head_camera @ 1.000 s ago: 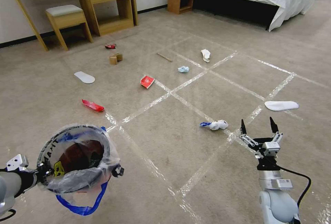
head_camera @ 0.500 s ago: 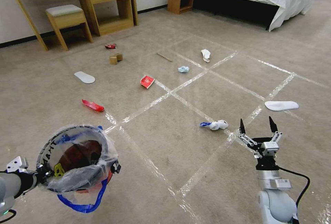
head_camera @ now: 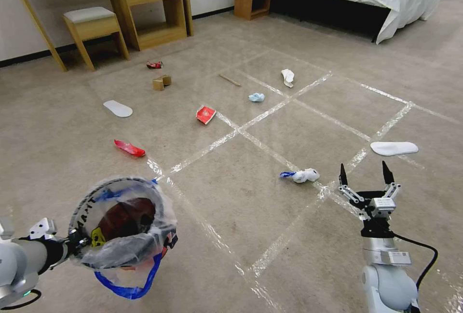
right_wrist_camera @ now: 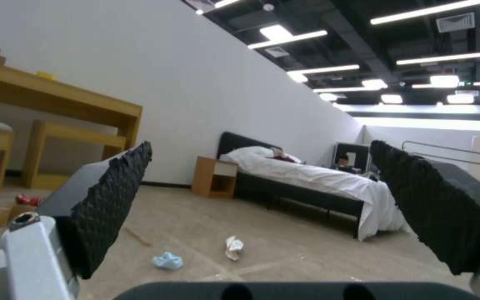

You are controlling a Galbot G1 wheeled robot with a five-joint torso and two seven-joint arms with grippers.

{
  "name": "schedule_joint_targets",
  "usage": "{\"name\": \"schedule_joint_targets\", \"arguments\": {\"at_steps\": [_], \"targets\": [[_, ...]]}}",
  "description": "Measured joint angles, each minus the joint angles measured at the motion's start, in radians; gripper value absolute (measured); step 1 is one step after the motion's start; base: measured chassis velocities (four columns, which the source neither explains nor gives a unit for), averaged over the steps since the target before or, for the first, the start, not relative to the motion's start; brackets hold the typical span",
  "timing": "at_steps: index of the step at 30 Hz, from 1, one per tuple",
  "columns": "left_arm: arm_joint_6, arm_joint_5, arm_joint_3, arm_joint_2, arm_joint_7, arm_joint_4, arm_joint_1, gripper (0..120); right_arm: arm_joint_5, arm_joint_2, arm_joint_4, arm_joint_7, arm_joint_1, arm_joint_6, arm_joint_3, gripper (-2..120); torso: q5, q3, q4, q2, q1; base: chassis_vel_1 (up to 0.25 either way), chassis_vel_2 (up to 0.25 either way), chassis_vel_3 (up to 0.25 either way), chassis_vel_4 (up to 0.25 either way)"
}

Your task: Pick up the trash bin and place the garbage on the floor into it.

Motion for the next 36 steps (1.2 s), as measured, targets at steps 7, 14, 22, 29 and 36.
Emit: {"name": "schedule_joint_targets", "arguments": {"at_steps": [7,14,22,29,36], "targets": [[0.0,0.017,0.04,-0.006,0.023,0.011,-0.016,0,0.001,0.009,0.01,0.002,-0.004,0.0,0.012,100,0.0,0.0,-0.0001,0.0,0.0,-0.053,0.054,0.069,-0.063],[0.0,0.036,0.083,-0.009,0.031,0.048,-0.051,0,0.002,0.01,0.013,0.002,-0.005,-0.003,0.016,100,0.0,0.0,0.0,0.0,0.0,-0.044,0.043,0.051,-0.04],[-0.001,0.032,0.092,0.0,0.033,0.064,-0.065,0,0.003,0.01,0.014,0.001,-0.008,-0.002,0.018,100,-0.0001,0.0,0.0,0.0,0.0,-0.065,0.046,0.054,-0.055],[-0.001,0.036,0.109,-0.001,0.043,0.082,-0.08,0,0.003,0.011,0.008,-0.001,-0.001,-0.002,0.017,100,-0.0001,0.0,0.0001,0.0,0.0,-0.08,0.101,0.085,-0.098],[-0.001,0.044,0.128,0.0,0.049,0.097,-0.094,0,0.002,0.012,0.003,-0.001,-0.001,-0.002,0.017,100,-0.0002,0.0,-0.0001,0.0,0.0,-0.157,0.152,0.153,-0.157]]}}
